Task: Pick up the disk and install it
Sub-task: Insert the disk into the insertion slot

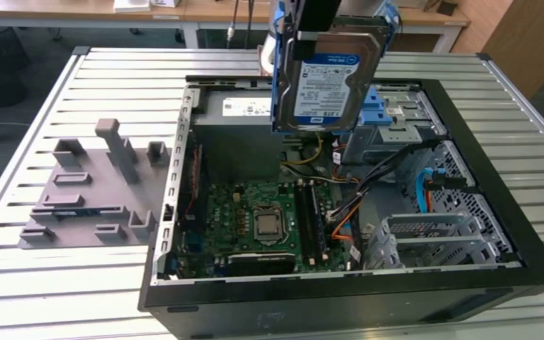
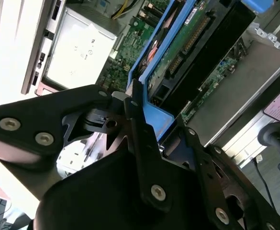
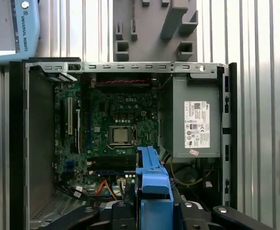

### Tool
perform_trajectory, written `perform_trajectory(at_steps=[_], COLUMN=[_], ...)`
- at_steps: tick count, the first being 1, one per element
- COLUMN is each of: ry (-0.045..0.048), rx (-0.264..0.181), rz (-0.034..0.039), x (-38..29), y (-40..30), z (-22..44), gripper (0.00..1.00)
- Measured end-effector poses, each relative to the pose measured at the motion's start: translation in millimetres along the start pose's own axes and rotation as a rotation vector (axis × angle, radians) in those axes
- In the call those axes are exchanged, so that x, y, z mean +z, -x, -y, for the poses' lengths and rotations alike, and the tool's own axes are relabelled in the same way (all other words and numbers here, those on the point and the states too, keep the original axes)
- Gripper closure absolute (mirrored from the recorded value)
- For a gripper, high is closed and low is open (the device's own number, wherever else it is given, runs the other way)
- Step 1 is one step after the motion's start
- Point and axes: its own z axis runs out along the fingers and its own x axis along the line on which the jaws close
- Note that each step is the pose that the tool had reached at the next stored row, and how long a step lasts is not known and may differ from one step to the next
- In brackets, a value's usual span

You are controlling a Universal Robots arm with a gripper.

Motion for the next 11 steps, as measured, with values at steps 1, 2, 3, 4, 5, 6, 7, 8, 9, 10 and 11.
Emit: perform_trajectory(at_steps=[1, 2, 3, 4, 5, 6, 7, 8, 9, 10, 11], ry=[0.0000, 0.0001, 0.0000, -0.0001, 0.0000, 0.0000, 0.0000, 0.0000, 0.0000, 0.0000, 0.0000], rx=[0.000, 0.000, 0.000, 0.000, 0.000, 0.000, 0.000, 0.000, 0.000, 0.000, 0.000], rz=[0.0000, -0.0001, -0.0001, 0.0001, 0.0000, -0.0002, -0.0001, 0.0000, 0.0000, 0.0001, 0.0001], x=[0.7, 1.3, 1.8, 2.3, 2.6, 2.7, 2.9, 2.9, 2.9, 2.8, 2.8], y=[-2.7, -5.5, -8.4, -11.8, -14.7, -17.6, -20.2, -22.2, -23.9, -25.1, -25.9], z=[0.1, 0.2, 0.3, 0.4, 0.5, 0.7, 0.8, 0.8, 0.9, 0.9, 0.9], gripper=[0.64, 0.64, 0.64, 0.64, 0.64, 0.64, 0.64, 0.64, 0.64, 0.64, 0.64])
